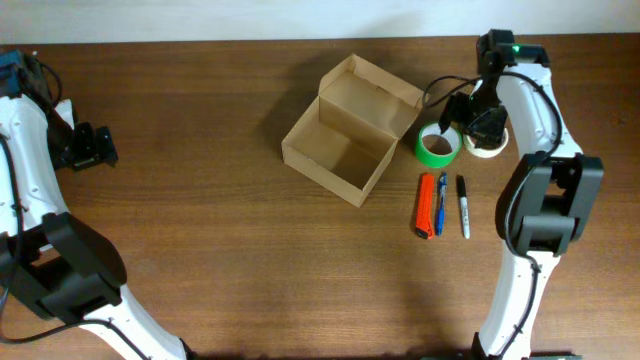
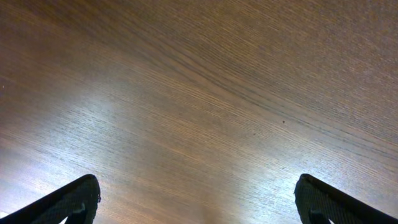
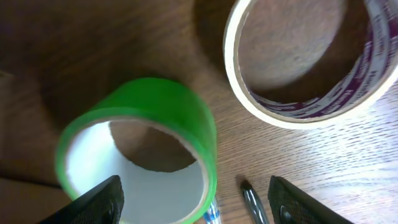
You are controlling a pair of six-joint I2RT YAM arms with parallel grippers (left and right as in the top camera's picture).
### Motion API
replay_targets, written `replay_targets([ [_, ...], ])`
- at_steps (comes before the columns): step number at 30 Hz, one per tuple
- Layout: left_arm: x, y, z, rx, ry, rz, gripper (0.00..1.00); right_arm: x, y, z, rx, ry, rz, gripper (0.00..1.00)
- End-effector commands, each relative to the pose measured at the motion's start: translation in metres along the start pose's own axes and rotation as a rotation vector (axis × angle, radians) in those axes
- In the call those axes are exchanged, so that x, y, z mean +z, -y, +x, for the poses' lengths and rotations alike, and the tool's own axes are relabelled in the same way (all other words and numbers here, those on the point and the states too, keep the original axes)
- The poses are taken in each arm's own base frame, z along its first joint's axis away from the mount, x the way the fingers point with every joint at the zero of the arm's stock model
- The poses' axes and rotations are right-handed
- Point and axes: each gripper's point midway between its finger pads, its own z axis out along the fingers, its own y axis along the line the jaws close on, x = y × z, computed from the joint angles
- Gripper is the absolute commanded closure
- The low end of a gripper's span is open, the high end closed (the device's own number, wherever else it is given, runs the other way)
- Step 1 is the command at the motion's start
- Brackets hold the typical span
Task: Pack container
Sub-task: 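Lower the right gripper onto the green tape roll and grasp it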
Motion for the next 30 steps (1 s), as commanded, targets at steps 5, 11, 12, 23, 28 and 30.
replay_targets([
  [5, 0.005, 0.002, 0.001, 0.018, -0.014, 0.014, 0.0, 0.011, 0.009, 0.004, 0.043, -0.036, 0.05, 0.28],
  [11, 0.005, 0.002, 0.001, 0.018, -0.014, 0.014, 0.0, 0.02, 0.012, 0.006, 0.06, -0.056, 0.068, 0.38],
  [12, 0.005, 0.002, 0.001, 0.018, -0.014, 0.014, 0.0, 0.022, 0.013, 0.006, 0.062, -0.058, 0.072, 0.38],
  [23, 0.005, 0.002, 0.001, 0.018, -0.015, 0.013, 0.0, 0.029, 0.016, 0.006, 0.063, -0.067, 0.088, 0.79],
  [28, 0.005, 0.002, 0.001, 0.018, -0.015, 0.013, 0.0, 0.029, 0.015, 0.005, 0.063, -0.063, 0.086, 0.96],
  [30, 0.005, 0.002, 0.001, 0.018, -0.014, 0.014, 0.0, 0.029, 0.015, 0.004, 0.063, -0.059, 0.085, 0.96],
])
